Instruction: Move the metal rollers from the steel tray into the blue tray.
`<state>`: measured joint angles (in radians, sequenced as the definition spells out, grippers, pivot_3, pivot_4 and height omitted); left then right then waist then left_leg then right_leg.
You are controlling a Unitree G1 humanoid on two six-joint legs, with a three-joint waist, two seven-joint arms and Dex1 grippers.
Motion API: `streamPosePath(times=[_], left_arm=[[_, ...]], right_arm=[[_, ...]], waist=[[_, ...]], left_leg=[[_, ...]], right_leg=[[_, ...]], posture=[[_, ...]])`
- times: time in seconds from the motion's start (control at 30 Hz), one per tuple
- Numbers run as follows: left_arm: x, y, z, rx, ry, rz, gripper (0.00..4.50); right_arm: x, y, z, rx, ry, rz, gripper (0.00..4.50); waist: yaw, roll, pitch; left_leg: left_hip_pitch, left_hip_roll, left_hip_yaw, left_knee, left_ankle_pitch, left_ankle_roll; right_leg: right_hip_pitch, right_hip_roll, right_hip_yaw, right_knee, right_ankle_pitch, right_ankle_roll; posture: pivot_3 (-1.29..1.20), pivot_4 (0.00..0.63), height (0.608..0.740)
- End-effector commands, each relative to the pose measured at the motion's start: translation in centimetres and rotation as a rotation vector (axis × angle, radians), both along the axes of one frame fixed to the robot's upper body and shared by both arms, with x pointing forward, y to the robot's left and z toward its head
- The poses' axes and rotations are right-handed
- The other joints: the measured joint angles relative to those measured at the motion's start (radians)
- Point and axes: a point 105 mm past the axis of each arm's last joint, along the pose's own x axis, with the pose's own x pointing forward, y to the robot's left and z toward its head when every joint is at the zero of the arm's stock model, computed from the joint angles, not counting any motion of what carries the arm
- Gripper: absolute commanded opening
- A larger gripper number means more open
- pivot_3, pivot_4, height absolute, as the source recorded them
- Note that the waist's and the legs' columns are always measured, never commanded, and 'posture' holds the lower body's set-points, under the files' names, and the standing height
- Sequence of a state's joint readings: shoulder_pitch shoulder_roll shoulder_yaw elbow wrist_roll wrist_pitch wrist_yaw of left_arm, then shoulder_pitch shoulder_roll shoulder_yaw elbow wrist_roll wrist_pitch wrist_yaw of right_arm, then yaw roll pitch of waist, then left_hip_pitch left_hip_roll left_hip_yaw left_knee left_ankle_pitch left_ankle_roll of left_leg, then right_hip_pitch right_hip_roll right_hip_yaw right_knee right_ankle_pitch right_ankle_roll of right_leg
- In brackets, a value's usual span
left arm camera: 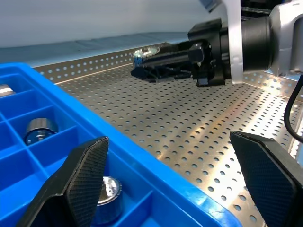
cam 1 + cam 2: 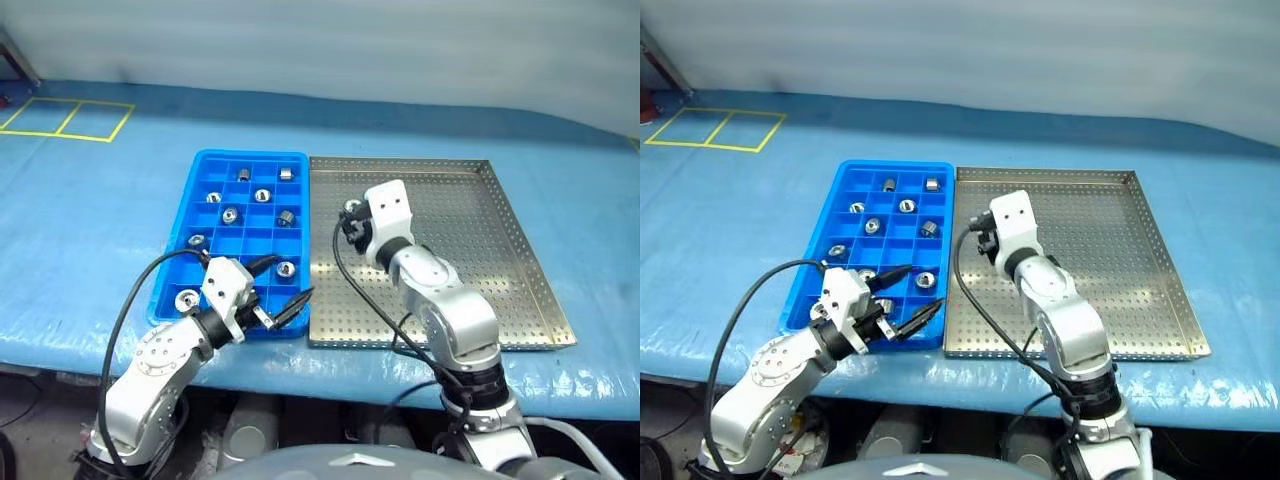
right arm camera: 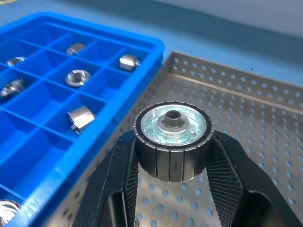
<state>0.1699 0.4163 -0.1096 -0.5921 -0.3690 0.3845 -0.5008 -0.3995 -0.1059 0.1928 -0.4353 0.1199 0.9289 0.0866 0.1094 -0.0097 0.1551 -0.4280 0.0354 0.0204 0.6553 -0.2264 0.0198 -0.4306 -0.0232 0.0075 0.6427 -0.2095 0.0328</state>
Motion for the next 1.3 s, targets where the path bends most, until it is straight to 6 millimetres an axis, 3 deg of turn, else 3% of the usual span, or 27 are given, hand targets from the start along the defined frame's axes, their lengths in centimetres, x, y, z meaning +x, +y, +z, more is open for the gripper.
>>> streamPosePath(times=[0.03,0.27,0.43,0.67,0.83,0.87,1.07,1.3], left_arm=[[0.0,1.0,1.3,-0.001,-0.069,0.07,4.5],[-0.7,2.7,1.2,0.019,-0.061,0.162,4.5],[-1.2,3.0,1.0,0.026,-0.05,0.183,4.5],[-1.1,2.7,0.8,0.024,-0.035,0.176,4.5],[-1.0,2.3,0.8,0.022,-0.028,0.147,4.5],[-1.0,2.3,0.8,0.021,-0.028,0.145,4.5],[-0.9,1.9,0.7,0.022,-0.023,0.11,4.5],[-0.4,1.1,0.8,0.032,-0.024,0.035,4.5]], right_arm=[[0.3,2.1,1.5,0.012,-0.042,0.076,1.69],[0.7,5.2,0.1,0.027,0.01,0.199,1.69],[0.7,6.3,-1.1,0.031,0.047,0.238,1.69],[0.5,7.2,-3.0,0.043,0.113,0.273,1.69],[0.8,6.5,-5.1,0.062,0.189,0.242,1.69],[0.8,6.4,-5.2,0.064,0.194,0.237,2.42],[0.8,5.4,-4.7,0.068,0.168,0.206,4.36],[-1.1,3.6,-2.2,0.045,0.076,0.253,4.44]], waist=[[0.007,0.0,0.0],[0.05,0.0,0.0],[0.089,0.0,0.0],[0.135,0.0,0.0],[0.162,0.0,0.0],[0.17,0.0,0.0],[0.183,0.0,0.0],[0.173,0.0,0.0]], left_leg=[[0.0,0.0,0.0,0.0,0.0,0.0],[0.0,-0.001,0.001,-0.001,0.0,0.0],[0.0,0.0,0.002,-0.001,0.0,0.0],[-0.002,0.0,0.002,-0.001,0.0,-0.001],[-0.003,0.0,0.003,-0.001,-0.001,-0.001],[-0.003,0.0,0.003,-0.001,-0.001,-0.002],[-0.002,0.0,0.003,-0.001,-0.001,-0.003],[-0.003,-0.001,0.003,-0.001,-0.002,-0.004]], right_leg=[[0.0,0.0,0.0,0.0,0.0,0.0],[0.0,0.0,-0.001,0.0,0.0,0.0],[-0.001,-0.001,-0.001,-0.001,0.0,0.0],[-0.003,-0.001,-0.003,-0.001,-0.001,-0.001],[-0.003,-0.001,-0.004,-0.001,-0.001,-0.002],[-0.003,-0.001,-0.004,-0.001,-0.001,-0.002],[-0.003,0.0,-0.005,-0.001,-0.002,-0.003],[-0.003,0.0,-0.006,-0.001,-0.002,-0.003]], posture=[[0.42,0.15,0.74],[0.49,0.15,0.74],[0.51,0.15,0.74],[0.51,0.15,0.74],[0.51,0.15,0.74],[0.51,0.15,0.74],[0.43,0.15,0.74],[0.35,0.15,0.74]])
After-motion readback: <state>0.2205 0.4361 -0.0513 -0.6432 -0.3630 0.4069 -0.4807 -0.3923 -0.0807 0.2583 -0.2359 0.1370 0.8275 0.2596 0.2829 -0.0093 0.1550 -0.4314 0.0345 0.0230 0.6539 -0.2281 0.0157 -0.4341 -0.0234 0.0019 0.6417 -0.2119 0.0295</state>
